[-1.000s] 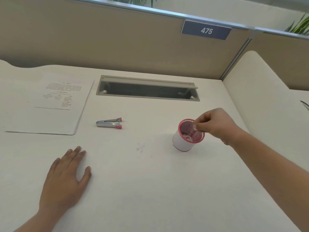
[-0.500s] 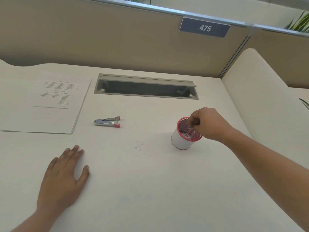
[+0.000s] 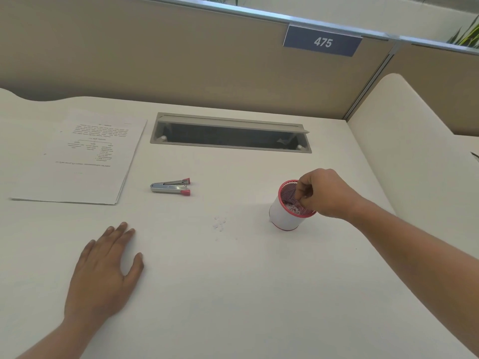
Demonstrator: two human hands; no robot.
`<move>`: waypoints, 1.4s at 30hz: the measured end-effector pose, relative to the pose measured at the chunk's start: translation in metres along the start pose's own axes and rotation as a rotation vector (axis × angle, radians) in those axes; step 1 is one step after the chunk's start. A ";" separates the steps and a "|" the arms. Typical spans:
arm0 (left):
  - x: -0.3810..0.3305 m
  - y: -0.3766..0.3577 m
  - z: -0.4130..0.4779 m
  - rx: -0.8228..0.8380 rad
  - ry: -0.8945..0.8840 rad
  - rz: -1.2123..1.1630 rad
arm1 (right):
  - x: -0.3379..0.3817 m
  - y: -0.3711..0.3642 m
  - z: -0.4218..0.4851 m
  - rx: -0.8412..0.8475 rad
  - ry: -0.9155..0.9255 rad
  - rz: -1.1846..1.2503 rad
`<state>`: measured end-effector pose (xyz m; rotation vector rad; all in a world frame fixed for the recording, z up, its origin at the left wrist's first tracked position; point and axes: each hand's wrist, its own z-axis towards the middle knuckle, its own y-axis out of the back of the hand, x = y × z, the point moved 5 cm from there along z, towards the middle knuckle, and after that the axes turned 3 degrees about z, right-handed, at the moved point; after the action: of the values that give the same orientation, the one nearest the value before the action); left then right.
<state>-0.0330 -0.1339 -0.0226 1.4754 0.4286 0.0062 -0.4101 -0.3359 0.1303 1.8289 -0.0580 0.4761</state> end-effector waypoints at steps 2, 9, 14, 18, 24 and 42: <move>0.000 0.000 0.000 0.002 0.001 -0.001 | 0.000 0.001 0.000 -0.002 0.012 -0.015; 0.001 0.000 -0.001 -0.002 0.000 -0.010 | -0.001 0.001 0.002 -0.032 0.037 -0.013; 0.000 0.000 -0.001 -0.008 -0.001 -0.011 | 0.001 0.000 0.001 -0.030 0.046 0.012; 0.000 0.000 -0.001 -0.007 0.004 -0.013 | 0.000 -0.001 0.004 -0.028 0.041 0.034; 0.000 0.000 -0.001 -0.007 0.000 -0.019 | 0.000 0.000 0.005 -0.032 0.044 -0.009; 0.001 -0.001 -0.001 -0.008 -0.002 -0.015 | -0.005 0.003 0.007 -0.015 -0.012 0.139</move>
<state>-0.0324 -0.1331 -0.0240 1.4639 0.4376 -0.0048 -0.4133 -0.3439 0.1294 1.8208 -0.1974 0.5601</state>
